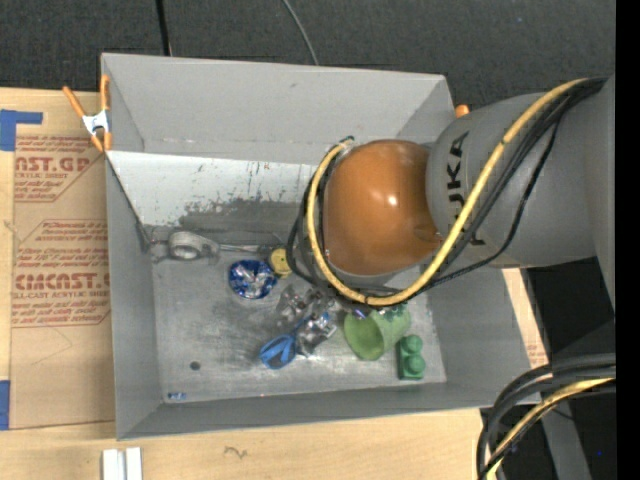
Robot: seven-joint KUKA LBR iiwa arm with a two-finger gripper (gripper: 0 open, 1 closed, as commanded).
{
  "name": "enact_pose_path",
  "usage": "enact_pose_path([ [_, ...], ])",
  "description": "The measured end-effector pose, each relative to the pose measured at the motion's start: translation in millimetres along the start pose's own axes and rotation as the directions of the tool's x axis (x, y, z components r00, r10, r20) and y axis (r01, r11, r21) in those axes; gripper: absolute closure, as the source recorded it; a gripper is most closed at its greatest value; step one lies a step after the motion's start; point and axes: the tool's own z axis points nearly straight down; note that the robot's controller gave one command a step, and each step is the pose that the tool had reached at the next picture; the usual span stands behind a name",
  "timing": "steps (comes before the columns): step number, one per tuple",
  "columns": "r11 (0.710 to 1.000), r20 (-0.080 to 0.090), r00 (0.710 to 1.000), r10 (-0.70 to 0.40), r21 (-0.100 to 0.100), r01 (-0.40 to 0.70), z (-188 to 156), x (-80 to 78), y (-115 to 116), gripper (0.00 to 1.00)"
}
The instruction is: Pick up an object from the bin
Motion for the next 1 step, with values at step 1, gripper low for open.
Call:
enact_pose_path([
  [1,1.0,-0.001,1.0,0.0,0.0,0.0,-18.7,-1.5,0.6,1.0],
])
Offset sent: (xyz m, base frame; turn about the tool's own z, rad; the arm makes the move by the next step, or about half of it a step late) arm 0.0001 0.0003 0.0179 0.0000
